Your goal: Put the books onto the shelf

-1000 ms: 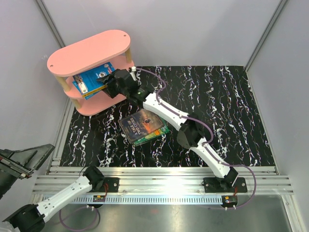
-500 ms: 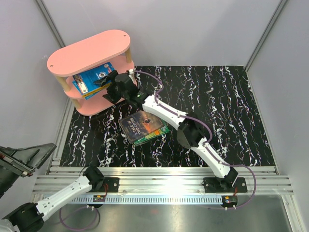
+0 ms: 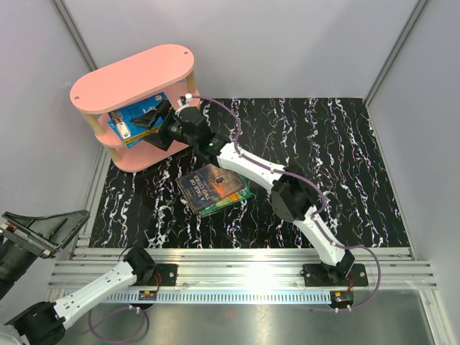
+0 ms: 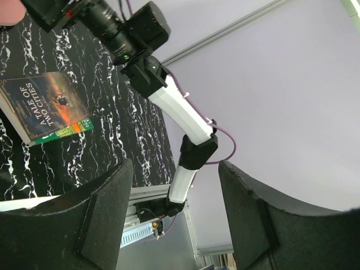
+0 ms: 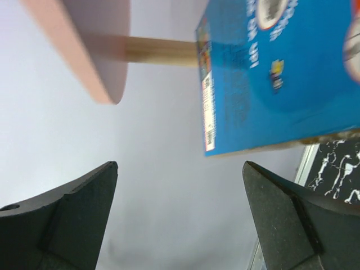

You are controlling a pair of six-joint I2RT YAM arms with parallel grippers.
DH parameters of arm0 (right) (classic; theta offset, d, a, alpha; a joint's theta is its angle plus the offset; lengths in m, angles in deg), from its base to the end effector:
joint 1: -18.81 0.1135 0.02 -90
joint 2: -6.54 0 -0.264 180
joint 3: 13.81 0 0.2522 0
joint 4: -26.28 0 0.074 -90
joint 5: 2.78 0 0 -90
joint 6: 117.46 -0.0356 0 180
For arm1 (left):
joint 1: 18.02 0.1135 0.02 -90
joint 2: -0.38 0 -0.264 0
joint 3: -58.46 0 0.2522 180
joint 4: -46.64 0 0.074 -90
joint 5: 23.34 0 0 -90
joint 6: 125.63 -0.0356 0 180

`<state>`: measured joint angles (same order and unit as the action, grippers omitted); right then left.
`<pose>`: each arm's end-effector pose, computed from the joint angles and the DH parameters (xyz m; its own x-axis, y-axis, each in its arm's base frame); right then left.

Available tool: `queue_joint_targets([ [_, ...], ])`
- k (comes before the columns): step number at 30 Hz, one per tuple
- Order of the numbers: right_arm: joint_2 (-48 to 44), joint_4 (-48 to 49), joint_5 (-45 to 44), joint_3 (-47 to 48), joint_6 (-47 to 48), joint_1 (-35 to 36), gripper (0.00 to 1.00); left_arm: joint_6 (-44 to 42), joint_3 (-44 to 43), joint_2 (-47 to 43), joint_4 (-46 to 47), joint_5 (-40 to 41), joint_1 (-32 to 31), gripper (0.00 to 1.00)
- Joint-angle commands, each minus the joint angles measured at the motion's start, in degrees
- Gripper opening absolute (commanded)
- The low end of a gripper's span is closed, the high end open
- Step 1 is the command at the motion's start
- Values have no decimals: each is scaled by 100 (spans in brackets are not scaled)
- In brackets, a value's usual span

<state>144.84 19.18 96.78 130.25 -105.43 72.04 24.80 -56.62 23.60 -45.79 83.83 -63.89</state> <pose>0.3407 0.4658 0.3119 -0.8727 0.4433 -0.2046 -0.1717 0.1136 0.9786 -0.0780 0.0955 0.4686 -0.4211 -0.7594 -0.4960 0.2310 0.4391 -0.8683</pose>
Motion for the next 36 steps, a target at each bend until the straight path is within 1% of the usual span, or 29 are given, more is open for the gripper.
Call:
queue_joint_targets([
  [1,-742,671,467,-345,265,-6,100,5,112,-20,-860,129,-36,65],
  [2,-847,540,528,-426,352,-6,100,5,138,7,-851,146,-36,65],
  [3,-1153,330,599,-522,510,-6,100,31,165,24,-851,164,-28,65],
  [4,-1356,-90,608,-810,955,-6,100,40,200,33,-843,199,-36,65],
  [5,-1585,-320,591,-996,1203,-6,100,48,305,59,-808,199,-36,65],
  [6,-2109,-601,434,-1207,1423,-6,100,40,367,77,-781,199,-28,65],
  [7,-2401,-1083,337,-1470,1817,-23,100,40,454,86,-738,190,-36,65],
  [8,-2726,-1227,231,-2108,1995,-50,100,22,638,129,-633,138,-28,65],
  [9,-3347,-1367,-39,-2453,2127,-85,100,-30,779,147,-562,112,-36,65],
  [10,-3675,-1621,-155,-3188,2311,-189,100,-48,911,174,-492,16,-28,66],
  [11,-4001,-1702,-252,-3587,2357,-269,100,-66,1051,235,-308,-20,-28,67],
  [12,-4622,-1798,-323,-3982,2366,-391,100,-127,1418,253,-185,-81,-36,68],
  [13,-4915,-2008,-367,-4369,2296,-514,100,-136,1613,270,-44,-152,-28,70],
  [14,-5188,-2123,-367,-5104,2235,-838,100,-136,1867,297,253,-283,-28,70],
  [15,-5686,-2290,-289,-5459,2112,-1006,100,-127,2331,314,413,-345,-28,72],
  [16,-5900,-2387,-227,-6063,2059,-1173,100,-119,2640,306,588,-415,-36,76],
  [18,-6339,-2624,-26,-6454,1979,-1647,100,56,3195,253,1124,-530,-28,81],
  [19,-6420,-2895,19,-6639,1997,-1780,100,101,3798,235,1318,-548,-28,86],
  [20,-6482,-3037,54,-6658,2040,-1860,100,145,4065,209,1737,-583,-36,88],
  [22,-6491,-3441,177,-6501,2286,-1974,100,242,4619,305,2196,-627,-28,92],
  [23,-6456,-3599,204,-6404,2374,-1975,100,268,5134,393,2668,-662,-28,95],
  [24,-6386,-3914,239,-6316,2505,-1975,100,338,5366,515,2917,-697,-28,95],
  [25,-6360,-4048,265,-6150,2567,-1983,100,356,5568,847,3171,-837,-28,96],
  [26,-6351,-4154,326,-6096,2620,-1983,100,373,5979,1051,3774,-960,-10,95],
  [29,-6499,-4471,380,-6025,2761,-1992,100,435,6456,1886,4822,-1295,-1,95],
  [31,-6622,-4708,388,-6043,2823,-1992,100,409,6580,2368,5133,-1225,-1,95],
  [32,-6693,-4787,397,-6069,2840,-1992,100,383,6633,2475,5447,-1207,42,96],
  [36,-7157,-5226,336,-6174,2841,-2001,100,251,6940,2907,5880,-1207,332,98],
])
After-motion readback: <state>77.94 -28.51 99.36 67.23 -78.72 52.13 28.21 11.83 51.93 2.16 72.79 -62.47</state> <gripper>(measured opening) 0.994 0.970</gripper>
